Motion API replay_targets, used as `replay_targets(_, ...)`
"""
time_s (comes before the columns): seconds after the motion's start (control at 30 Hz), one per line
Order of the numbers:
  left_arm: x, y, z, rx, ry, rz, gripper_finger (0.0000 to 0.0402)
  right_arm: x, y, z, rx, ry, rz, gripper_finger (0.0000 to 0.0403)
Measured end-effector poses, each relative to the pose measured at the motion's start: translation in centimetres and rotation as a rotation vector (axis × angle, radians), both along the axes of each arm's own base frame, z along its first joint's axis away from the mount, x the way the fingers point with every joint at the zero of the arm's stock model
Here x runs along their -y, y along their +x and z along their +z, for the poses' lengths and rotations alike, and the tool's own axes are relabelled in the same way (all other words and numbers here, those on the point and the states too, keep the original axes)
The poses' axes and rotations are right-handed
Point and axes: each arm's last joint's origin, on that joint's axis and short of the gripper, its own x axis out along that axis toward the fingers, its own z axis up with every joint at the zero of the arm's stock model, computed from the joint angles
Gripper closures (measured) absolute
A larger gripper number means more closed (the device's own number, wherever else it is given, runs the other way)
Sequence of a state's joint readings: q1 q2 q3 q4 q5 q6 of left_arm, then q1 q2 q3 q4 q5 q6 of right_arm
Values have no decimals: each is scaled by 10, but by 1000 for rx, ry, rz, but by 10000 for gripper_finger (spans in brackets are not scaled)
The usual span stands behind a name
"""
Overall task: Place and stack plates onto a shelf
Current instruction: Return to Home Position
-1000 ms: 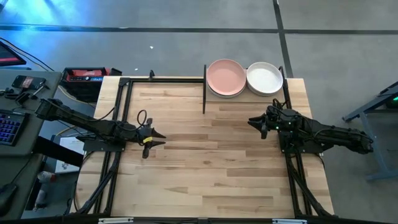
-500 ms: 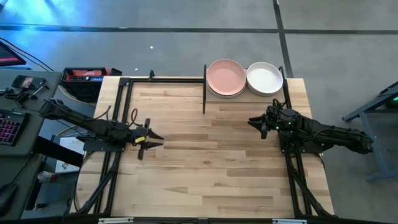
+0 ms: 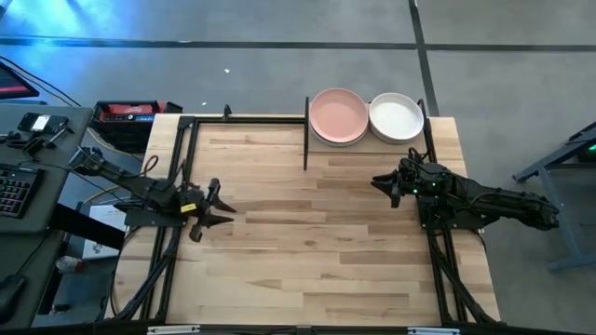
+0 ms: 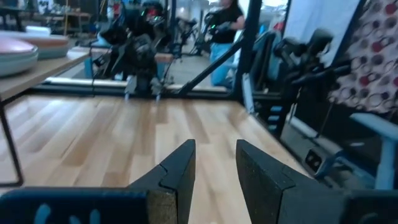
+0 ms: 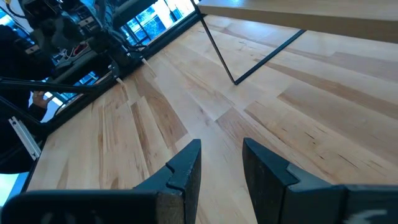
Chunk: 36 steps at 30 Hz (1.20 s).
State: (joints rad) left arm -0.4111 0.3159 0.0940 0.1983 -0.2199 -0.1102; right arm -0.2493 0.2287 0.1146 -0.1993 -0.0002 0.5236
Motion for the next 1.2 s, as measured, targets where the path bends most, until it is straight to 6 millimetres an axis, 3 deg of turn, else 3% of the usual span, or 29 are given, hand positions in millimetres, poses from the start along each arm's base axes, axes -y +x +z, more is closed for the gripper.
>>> replay_targets(0.6, 0, -21, 17, 177, -87, -86, 296, 0, 0, 0, 0, 0, 0, 303)
replay_targets(1.2, -3, -28, 11, 138, -68, -89, 296, 0, 0, 0, 0, 0, 0, 303)
